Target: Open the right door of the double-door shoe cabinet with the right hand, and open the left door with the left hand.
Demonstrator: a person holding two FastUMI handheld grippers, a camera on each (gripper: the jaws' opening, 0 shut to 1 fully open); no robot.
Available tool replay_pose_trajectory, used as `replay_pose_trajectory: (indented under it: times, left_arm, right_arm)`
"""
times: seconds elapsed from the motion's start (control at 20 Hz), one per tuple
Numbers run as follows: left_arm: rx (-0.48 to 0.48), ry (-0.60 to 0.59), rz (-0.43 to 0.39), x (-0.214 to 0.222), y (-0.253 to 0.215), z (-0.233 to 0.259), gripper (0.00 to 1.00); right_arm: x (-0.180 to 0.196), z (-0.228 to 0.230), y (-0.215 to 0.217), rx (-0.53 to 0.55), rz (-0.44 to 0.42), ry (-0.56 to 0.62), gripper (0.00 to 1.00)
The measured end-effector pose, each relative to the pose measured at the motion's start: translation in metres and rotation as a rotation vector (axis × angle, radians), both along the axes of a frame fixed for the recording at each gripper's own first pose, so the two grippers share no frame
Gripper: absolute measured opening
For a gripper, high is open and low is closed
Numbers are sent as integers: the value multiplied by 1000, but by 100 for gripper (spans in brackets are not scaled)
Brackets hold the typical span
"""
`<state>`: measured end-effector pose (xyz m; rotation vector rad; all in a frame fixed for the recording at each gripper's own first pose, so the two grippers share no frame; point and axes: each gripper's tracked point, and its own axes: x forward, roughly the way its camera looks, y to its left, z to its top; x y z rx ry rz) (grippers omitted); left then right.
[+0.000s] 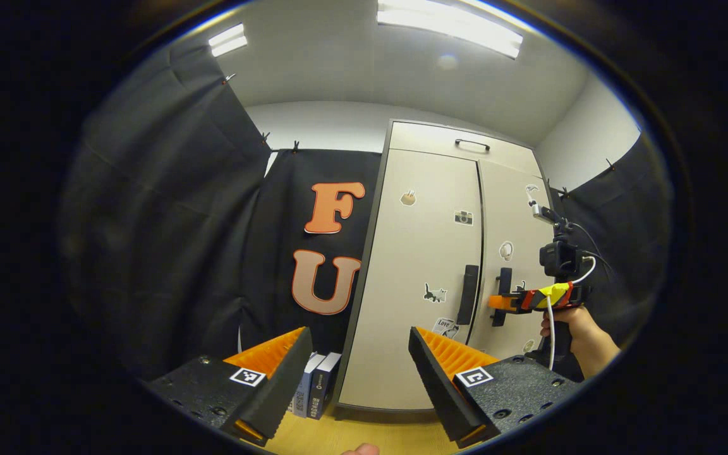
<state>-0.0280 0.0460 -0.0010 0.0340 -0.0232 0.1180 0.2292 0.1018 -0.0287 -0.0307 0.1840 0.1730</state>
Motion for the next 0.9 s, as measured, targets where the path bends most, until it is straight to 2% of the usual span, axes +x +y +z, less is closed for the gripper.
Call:
replay_pose_trajectory:
  times: [0.35,0.55,0.65,0.9]
  left_arm:
    - [-8,6,-16,-3,-7,-2,94]
    - [-5,11,-17,-5,-6,-3,94]
    - [-2,10,-12,-5,-5,-3,94]
    - [2,13,-9,-2,-5,-4,94]
  right_arm:
    - [-30,5,-8,-23,110,25,30]
    - [-45,9,-11,59,165,57,30]
    - [-50,9,-14,74,181,67,31]
    - [-61,11,-22,18,185,55,31]
